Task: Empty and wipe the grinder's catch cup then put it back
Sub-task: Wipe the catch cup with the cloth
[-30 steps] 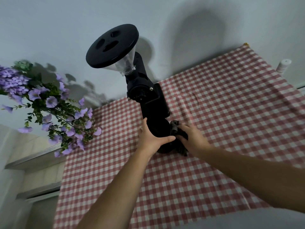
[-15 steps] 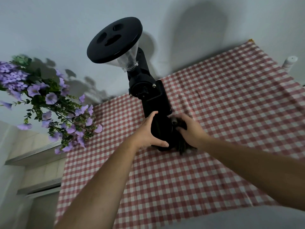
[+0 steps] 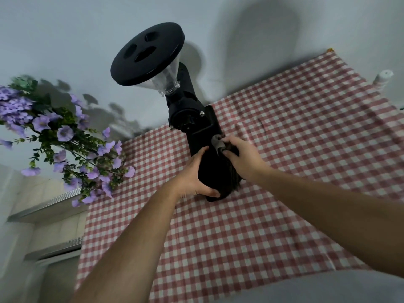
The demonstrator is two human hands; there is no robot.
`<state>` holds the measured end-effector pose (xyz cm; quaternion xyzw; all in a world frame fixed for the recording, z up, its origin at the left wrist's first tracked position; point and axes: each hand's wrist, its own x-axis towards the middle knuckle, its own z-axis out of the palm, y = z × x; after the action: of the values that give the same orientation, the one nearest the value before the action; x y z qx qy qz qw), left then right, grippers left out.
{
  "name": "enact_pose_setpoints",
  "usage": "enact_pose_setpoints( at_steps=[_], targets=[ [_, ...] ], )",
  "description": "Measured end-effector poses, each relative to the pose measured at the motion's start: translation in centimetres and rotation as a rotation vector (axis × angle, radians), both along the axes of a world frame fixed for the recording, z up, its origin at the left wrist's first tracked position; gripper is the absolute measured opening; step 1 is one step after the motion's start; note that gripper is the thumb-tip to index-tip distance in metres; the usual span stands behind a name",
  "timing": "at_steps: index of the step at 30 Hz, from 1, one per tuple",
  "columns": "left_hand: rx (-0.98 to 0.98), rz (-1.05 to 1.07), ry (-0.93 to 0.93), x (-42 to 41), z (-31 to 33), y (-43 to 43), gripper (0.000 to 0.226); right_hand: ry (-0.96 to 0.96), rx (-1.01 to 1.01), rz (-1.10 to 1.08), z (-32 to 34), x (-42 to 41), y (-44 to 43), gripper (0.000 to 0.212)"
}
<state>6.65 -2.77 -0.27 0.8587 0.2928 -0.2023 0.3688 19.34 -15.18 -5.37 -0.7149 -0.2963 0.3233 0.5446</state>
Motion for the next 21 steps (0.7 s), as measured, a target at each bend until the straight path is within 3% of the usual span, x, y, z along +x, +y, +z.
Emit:
enact_pose_setpoints(
  at_steps=[4, 10, 14, 21],
  targets=[
    [-0.039, -0.023, 0.026, -0.7, 0.1, 0.0, 0.131, -0.031, -0.251, 0.182, -2.7, -0.2, -1.9, 0.04],
    [-0.034, -0.054, -0.003, -0.3, 0.4, -0.2, 0.134, -0.029, -0.102, 0.248, 0.4, 1.8, 0.6, 0.029],
    [-0.031, -0.009, 0.002, -0.8, 0.1, -0.2, 0.133, -0.066, -0.273, 0.357, -1.7, 1.6, -0.7, 0.039],
    [0.057, 0.043, -0.066, -0.8, -1.1, -0.3, 0.135, -0.016, -0.087, 0.145, 0.1, 0.0, -1.4, 0.033]
  ],
)
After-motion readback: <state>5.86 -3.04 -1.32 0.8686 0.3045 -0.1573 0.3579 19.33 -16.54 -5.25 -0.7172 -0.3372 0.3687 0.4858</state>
